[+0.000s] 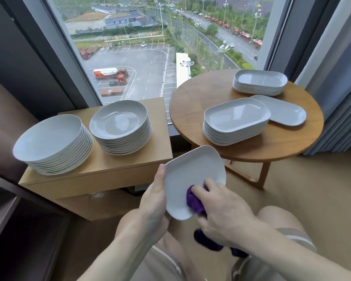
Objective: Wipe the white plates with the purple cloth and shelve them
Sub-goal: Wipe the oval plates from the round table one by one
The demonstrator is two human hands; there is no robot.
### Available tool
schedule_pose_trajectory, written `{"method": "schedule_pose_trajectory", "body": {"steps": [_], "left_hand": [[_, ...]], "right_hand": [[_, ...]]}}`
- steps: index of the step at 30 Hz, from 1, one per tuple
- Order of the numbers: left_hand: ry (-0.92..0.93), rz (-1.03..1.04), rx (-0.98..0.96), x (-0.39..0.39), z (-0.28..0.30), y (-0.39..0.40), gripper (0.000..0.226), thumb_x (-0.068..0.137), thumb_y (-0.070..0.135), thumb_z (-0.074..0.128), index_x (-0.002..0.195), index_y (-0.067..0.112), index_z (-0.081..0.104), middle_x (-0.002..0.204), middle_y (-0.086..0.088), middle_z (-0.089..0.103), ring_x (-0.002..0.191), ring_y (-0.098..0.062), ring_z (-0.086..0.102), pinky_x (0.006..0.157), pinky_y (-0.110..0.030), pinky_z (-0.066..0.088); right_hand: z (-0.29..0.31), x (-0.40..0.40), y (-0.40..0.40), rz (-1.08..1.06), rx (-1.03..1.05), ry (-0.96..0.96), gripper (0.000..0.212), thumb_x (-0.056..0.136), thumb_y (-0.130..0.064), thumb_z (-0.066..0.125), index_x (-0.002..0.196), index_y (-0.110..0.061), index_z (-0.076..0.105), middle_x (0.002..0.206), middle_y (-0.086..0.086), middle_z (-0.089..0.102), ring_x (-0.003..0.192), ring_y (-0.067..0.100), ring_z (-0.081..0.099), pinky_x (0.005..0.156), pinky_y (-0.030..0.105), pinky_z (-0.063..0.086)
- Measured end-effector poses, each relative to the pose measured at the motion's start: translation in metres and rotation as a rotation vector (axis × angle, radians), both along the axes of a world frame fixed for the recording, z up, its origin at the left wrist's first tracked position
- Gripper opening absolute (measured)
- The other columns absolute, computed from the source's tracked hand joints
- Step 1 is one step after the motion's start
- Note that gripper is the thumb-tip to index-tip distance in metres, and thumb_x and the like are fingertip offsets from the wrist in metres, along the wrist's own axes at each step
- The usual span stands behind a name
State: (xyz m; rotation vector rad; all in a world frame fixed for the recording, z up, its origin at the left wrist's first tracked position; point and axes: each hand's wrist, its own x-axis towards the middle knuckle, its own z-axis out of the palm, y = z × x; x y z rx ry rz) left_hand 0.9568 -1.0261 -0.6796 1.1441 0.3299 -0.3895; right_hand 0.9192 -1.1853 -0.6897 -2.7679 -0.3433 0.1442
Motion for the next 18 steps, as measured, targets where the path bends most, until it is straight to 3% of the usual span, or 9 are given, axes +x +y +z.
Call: {"method": "schedule_pose_trajectory", "body": {"steps": [3, 8, 14, 18], "left_hand": [[0.032, -0.018, -0.006, -0.007, -0.003, -0.006, 0.067, 0.086, 0.057, 0.06, 0.125, 0.004, 0.071, 0.121, -0.021, 0.074, 0.117, -0.037, 0.07, 0.109, -0.049, 0.05], [0.023, -0.165, 0.05, -0.016, -0.009, -0.013, 0.045, 0.097, 0.05, 0.056, 0.109, 0.013, 0.078, 0.105, -0.01, 0.08, 0.095, -0.021, 0.077, 0.089, -0.035, 0.056], [-0.004, -0.194, 0.113, -0.016, -0.011, -0.015, 0.055, 0.092, 0.059, 0.052, 0.124, 0.019, 0.073, 0.116, -0.009, 0.078, 0.111, -0.026, 0.073, 0.104, -0.044, 0.055], [-0.046, -0.181, 0.098, -0.013, -0.009, -0.013, 0.06, 0.087, 0.061, 0.051, 0.123, 0.017, 0.071, 0.113, -0.012, 0.078, 0.102, -0.029, 0.075, 0.098, -0.051, 0.057]], "right_hand": [[0.004, -0.019, 0.019, 0.105, 0.07, -0.012, 0.026, 0.088, -0.042, 0.05, 0.109, -0.03, 0.038, 0.101, -0.005, 0.033, 0.088, 0.02, 0.039, 0.074, 0.035, 0.044], [-0.001, -0.023, 0.019, 0.05, 0.071, -0.061, 0.028, 0.087, -0.049, 0.043, 0.109, -0.032, 0.046, 0.1, -0.007, 0.034, 0.09, 0.018, 0.044, 0.073, 0.036, 0.05], [0.001, 0.004, -0.005, -0.136, 0.032, -0.101, 0.027, 0.088, -0.045, 0.054, 0.11, -0.033, 0.046, 0.101, -0.007, 0.036, 0.092, 0.018, 0.047, 0.07, 0.035, 0.051], [-0.001, 0.016, -0.024, -0.247, -0.059, -0.024, 0.026, 0.091, -0.042, 0.053, 0.11, -0.03, 0.042, 0.103, -0.004, 0.036, 0.094, 0.02, 0.044, 0.073, 0.031, 0.038]]}}
